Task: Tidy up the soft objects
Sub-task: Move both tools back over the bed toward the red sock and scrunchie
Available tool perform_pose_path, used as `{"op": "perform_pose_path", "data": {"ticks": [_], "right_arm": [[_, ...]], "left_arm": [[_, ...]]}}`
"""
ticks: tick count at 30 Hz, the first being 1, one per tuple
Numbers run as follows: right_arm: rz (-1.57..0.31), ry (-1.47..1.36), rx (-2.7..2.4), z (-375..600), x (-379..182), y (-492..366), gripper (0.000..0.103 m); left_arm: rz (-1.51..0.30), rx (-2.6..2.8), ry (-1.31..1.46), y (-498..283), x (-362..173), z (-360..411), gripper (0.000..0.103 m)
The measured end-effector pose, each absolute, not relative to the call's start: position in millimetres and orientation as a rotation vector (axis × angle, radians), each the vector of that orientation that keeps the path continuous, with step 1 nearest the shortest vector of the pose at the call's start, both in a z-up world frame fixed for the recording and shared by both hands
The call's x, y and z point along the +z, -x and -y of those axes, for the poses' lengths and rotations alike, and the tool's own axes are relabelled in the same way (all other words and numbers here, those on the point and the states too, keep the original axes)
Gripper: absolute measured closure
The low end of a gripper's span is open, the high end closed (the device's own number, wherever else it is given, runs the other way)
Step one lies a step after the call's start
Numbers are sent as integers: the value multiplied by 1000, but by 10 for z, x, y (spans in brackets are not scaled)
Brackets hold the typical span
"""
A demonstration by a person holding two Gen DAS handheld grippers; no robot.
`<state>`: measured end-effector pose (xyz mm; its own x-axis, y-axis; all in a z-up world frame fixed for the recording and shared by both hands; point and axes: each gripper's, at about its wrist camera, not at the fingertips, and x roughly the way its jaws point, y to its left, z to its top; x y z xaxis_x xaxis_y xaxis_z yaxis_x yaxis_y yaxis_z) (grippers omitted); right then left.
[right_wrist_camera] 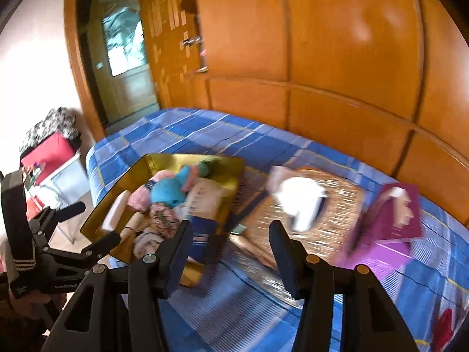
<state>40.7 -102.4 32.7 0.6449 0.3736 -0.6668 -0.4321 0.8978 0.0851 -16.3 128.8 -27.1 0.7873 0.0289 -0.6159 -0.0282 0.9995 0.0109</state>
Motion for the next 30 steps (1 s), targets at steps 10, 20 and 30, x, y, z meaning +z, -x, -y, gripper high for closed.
{"op": "perform_pose_path", "data": {"ticks": [10, 20, 30], "right_arm": [[-828, -243, 64, 3053, 359, -272, 43], [-1020, -515, -370, 5176, -70, -70, 34], [-1323, -456, -339, 5306, -791, -408, 34]], "left_arm": [[-687, -408, -79, 281, -120, -599, 1], [-712, -703, -237, 323, -70, 319, 1], [-734, -797, -337, 255, -93, 862, 1]]}}
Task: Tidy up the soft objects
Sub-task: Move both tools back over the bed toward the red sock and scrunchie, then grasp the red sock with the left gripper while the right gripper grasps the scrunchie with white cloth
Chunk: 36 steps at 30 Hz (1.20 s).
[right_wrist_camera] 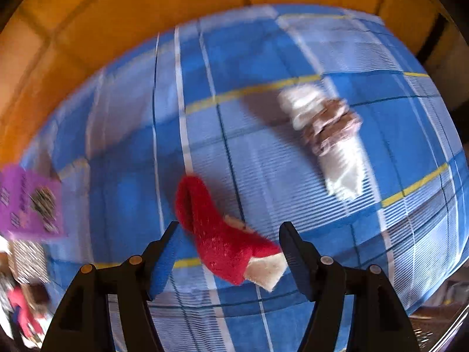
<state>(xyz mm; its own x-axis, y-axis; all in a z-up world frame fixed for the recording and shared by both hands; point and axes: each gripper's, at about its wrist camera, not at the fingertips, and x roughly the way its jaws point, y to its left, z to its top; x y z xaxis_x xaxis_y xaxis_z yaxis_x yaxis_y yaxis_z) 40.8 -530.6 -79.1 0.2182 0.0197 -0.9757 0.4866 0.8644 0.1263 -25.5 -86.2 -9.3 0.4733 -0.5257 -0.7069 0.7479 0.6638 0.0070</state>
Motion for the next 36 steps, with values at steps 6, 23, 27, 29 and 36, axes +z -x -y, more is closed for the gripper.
{"op": "perform_pose_path", "data": {"ticks": [6, 23, 27, 29, 36], "right_arm": [[-1294, -455, -140, 4917, -752, -506, 71], [-1185, -322, -444, 5953, -355, -289, 50], [-1199, -366, -496, 6352, -484, -353, 47], [-1205, -372, -492, 6376, -566, -436, 47], [-1273, -377, -447, 6317, -964, -631, 72]], "left_arm": [[-757, -817, -364, 189, -157, 1016, 1], [-852, -908, -385, -81, -243, 1829, 1], [-878, -936, -391, -124, -270, 2080, 1], [-891, -945, -389, -146, -282, 2188, 1], [-973, -975, -312, -320, -368, 2604, 0]]}}
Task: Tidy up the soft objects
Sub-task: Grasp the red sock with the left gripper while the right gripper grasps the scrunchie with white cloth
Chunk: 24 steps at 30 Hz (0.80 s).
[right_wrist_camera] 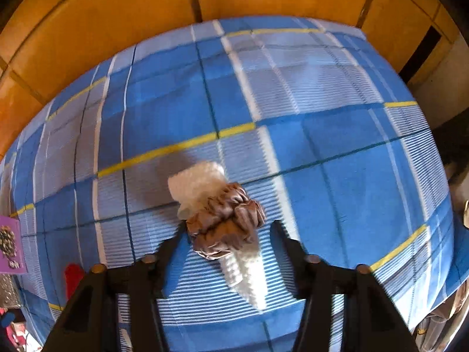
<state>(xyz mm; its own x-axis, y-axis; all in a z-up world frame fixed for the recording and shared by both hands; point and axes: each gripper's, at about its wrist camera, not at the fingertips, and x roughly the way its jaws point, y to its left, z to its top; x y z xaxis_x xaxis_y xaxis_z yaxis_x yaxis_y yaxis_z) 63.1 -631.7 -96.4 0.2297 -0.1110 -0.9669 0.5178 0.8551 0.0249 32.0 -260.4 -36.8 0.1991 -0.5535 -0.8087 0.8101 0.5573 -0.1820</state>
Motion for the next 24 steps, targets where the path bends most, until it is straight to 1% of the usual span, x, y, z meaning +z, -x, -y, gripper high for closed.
{"op": "perform_pose_path", "data": {"ticks": [2, 6, 7, 9, 13, 14, 15, 17, 18, 20, 22, 24], "right_arm": [[-1238, -324, -460, 6239, -977, -598, 72], [-1184, -344, -486, 6260, -893, -521, 73], [-1187, -365, -497, 6297, -900, -495, 72], [-1221, -426, -491, 6372, -976, -472, 71], [-1222, -422, -495, 6360, -961, -460, 70], [-1224, -421, -494, 6343, -956, -469, 69], [-1227, -418, -494, 6362, -970, -495, 69], [-1227, -418, -494, 6352, -974, -517, 69], [-1228, -419, -494, 6353, -975, -520, 69], [-1231, -412, -493, 6337, -972, -533, 69], [-1236, -401, -493, 6346, -993, -549, 69], [-1240, -390, -496, 6313, -1006, -592, 69]], "left_arm": [[-1012, -975, -275, -402, -419, 2704, 0], [-1071, -921, -235, -545, -509, 2894, 1], [-1075, -913, -230, -567, -524, 2942, 1], [-1083, -904, -223, -616, -554, 3083, 9], [-1106, -896, -198, -686, -602, 3387, 10], [-1117, -900, -191, -698, -617, 3459, 13], [-1134, -903, -187, -716, -645, 3544, 19], [-1165, -901, -187, -749, -707, 3677, 24], [-1180, -899, -190, -767, -752, 3753, 29], [-1209, -894, -203, -783, -837, 3858, 35], [-1240, -890, -204, -777, -941, 3940, 39], [-1273, -890, -216, -741, -1059, 4013, 50]]}}
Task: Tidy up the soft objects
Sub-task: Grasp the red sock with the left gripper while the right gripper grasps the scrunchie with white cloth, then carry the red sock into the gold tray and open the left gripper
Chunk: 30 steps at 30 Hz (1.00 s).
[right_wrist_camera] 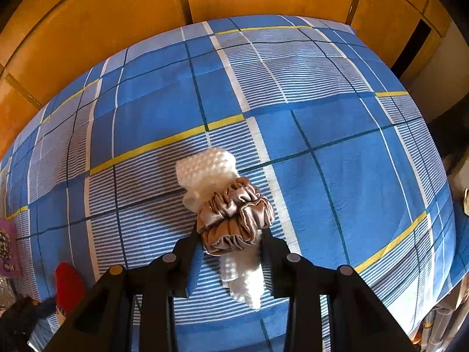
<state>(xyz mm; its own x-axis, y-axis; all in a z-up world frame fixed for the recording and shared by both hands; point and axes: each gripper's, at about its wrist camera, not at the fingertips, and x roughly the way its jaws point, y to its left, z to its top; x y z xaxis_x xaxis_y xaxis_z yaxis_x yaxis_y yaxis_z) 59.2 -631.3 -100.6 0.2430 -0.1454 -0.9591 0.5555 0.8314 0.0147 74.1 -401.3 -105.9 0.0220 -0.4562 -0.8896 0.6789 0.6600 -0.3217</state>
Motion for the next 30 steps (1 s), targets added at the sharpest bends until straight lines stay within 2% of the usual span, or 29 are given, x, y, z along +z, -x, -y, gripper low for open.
{"op": "perform_pose_path", "data": {"ticks": [1, 2, 3, 8, 13, 20, 26, 30], "right_arm": [[-1242, -388, -496, 6280, -1004, -609, 69], [-1242, -389, -496, 6273, -996, -613, 69], [-1242, -389, -496, 6267, -999, -622, 69], [-1254, -366, -495, 6227, -1044, -655, 67], [-1252, -368, -494, 6192, -1041, -676, 67], [-1243, -378, -486, 6223, -1071, -674, 67], [-1241, -384, -483, 6280, -1089, -644, 66], [-1240, -387, -482, 6300, -1094, -629, 66]], "left_arm": [[-1255, -887, -228, -715, -1074, 4028, 51], [-1221, -889, -237, -686, -1061, 4027, 64], [-1219, -897, -236, -681, -1062, 4024, 72], [-1176, -901, -253, -714, -960, 3926, 83], [-1081, -850, -244, -973, -580, 3857, 83], [-867, -741, -157, -1514, 366, 3481, 84], [-780, -532, -93, -2205, 896, 2669, 84], [-760, -382, -44, -2497, 1009, 1952, 84]]}}
